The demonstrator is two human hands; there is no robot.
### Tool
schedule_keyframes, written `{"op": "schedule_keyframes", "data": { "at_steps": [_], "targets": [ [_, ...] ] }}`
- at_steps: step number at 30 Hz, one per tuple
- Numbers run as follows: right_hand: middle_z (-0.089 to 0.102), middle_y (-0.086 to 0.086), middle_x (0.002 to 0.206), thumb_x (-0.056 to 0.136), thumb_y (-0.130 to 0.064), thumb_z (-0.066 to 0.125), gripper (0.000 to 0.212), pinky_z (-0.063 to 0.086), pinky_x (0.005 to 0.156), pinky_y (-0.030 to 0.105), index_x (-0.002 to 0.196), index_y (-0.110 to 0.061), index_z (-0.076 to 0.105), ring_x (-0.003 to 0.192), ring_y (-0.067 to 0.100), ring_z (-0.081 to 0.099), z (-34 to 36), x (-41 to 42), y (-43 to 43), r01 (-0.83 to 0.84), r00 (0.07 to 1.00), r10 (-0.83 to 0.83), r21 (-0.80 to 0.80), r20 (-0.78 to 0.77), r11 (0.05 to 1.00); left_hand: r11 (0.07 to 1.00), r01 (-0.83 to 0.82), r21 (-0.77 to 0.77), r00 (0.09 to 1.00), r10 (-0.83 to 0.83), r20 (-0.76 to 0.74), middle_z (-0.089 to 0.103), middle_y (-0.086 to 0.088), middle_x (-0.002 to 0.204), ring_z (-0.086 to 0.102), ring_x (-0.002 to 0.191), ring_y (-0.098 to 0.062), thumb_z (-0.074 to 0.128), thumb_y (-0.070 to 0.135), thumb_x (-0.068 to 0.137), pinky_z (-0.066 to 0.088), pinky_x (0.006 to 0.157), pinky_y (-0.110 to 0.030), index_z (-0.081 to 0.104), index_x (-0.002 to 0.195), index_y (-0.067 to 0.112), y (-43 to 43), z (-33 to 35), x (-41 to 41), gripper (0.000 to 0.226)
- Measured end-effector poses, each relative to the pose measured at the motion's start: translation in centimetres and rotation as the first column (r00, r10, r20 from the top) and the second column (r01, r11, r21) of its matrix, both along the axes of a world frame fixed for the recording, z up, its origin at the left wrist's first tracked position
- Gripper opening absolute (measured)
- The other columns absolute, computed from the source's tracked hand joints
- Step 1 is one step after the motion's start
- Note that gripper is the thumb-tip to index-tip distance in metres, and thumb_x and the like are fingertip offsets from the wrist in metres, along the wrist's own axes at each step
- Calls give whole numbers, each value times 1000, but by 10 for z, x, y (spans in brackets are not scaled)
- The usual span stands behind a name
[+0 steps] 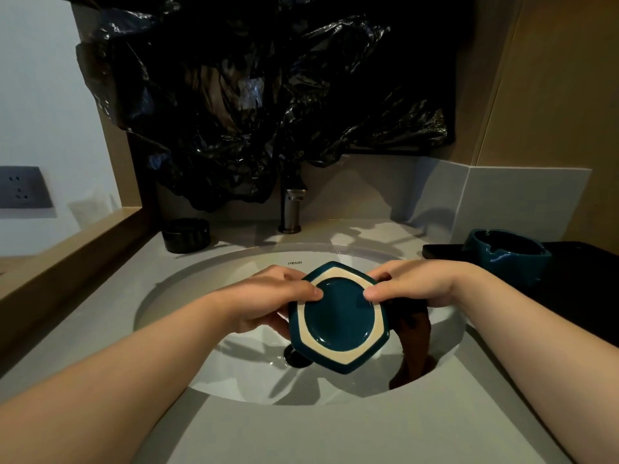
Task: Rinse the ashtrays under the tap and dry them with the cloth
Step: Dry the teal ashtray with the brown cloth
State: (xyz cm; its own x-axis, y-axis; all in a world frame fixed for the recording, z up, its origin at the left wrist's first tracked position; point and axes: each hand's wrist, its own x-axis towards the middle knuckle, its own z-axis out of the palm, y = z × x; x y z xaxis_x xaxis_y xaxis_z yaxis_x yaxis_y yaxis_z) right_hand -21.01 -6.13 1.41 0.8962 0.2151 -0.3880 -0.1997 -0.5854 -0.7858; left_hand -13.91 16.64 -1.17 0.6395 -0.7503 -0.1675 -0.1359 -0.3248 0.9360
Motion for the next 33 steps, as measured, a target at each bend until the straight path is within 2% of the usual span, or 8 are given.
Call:
{"op": "schedule_keyframes", "data": {
  "at_steps": [4, 7, 11, 16, 22, 28, 30, 33],
  "targets": [
    [70, 7, 81, 73, -31, 73, 20, 53, 76, 34, 83, -14, 73, 75, 19, 65, -5, 4, 6, 92, 995, -94, 105, 15, 990, 999, -27, -40, 997, 25, -69, 70, -6, 79, 66, 68, -18, 52, 25, 96, 56, 59, -32, 65, 103, 9, 1, 1, 0, 21],
    [70, 5, 71, 78, -29, 69, 18, 52, 57, 25, 85, -13, 69, 61, 15, 65, -5, 4, 8, 255, 959, -280, 272, 56, 928, 967, -198, -163, 971, 171, -165, 72, -5, 89, 69, 72, -20, 55, 41, 91, 58, 66, -38, 65, 105, 18, -1, 5, 5, 28],
    [68, 14, 80, 83, -34, 65, 30, 53, 67, 35, 98, -8, 65, 68, 25, 63, -9, 9, 8, 475, 836, -544, 400, 74, 784, 892, -356, -277, 907, 259, -332, 63, -9, 123, 67, 101, -28, 72, 66, 53, 57, 76, -41, 49, 135, 28, 1, 7, 15, 93],
    [72, 10, 82, 84, -37, 65, 27, 53, 78, 37, 91, -11, 70, 75, 25, 65, -10, 16, 13, 529, 768, -636, 479, 81, 701, 918, -357, -171, 889, 277, -365, 66, -10, 115, 70, 98, -27, 68, 54, 69, 58, 80, -44, 57, 116, 20, -13, 0, 2, 59],
    [73, 13, 98, 77, -40, 71, 42, 55, 86, 36, 103, -8, 69, 95, 29, 68, -15, 16, 22, 422, 828, -528, 411, 189, 809, 859, -427, -281, 875, 314, -368, 71, -10, 105, 69, 96, -27, 69, 25, 86, 55, 87, -36, 60, 112, 11, -17, -4, -1, 31],
    [70, 10, 90, 72, -36, 65, 56, 53, 72, 28, 114, 0, 61, 79, 18, 67, -4, 8, 12, 275, 949, -313, 368, 45, 888, 792, -510, -336, 847, 393, -358, 72, -12, 101, 68, 97, -28, 73, 17, 82, 56, 84, -38, 61, 109, 10, -15, -5, 4, 31],
    [70, 14, 96, 76, -27, 67, 51, 55, 73, 30, 119, 1, 60, 81, 22, 67, 2, 3, 6, 341, 933, -360, 333, -5, 879, 811, -506, -293, 854, 423, -304, 73, -12, 100, 68, 98, -29, 76, 18, 79, 57, 84, -39, 63, 107, 11, -16, -7, 4, 32],
    [71, 16, 90, 86, -15, 65, 28, 55, 72, 33, 111, -3, 66, 78, 26, 67, 13, 2, 1, 541, 803, -592, 331, 72, 773, 829, -515, -219, 853, 471, -224, 74, -10, 95, 70, 92, -27, 80, 24, 74, 58, 77, -36, 67, 103, 13, -16, -11, 7, 33]
  ]
}}
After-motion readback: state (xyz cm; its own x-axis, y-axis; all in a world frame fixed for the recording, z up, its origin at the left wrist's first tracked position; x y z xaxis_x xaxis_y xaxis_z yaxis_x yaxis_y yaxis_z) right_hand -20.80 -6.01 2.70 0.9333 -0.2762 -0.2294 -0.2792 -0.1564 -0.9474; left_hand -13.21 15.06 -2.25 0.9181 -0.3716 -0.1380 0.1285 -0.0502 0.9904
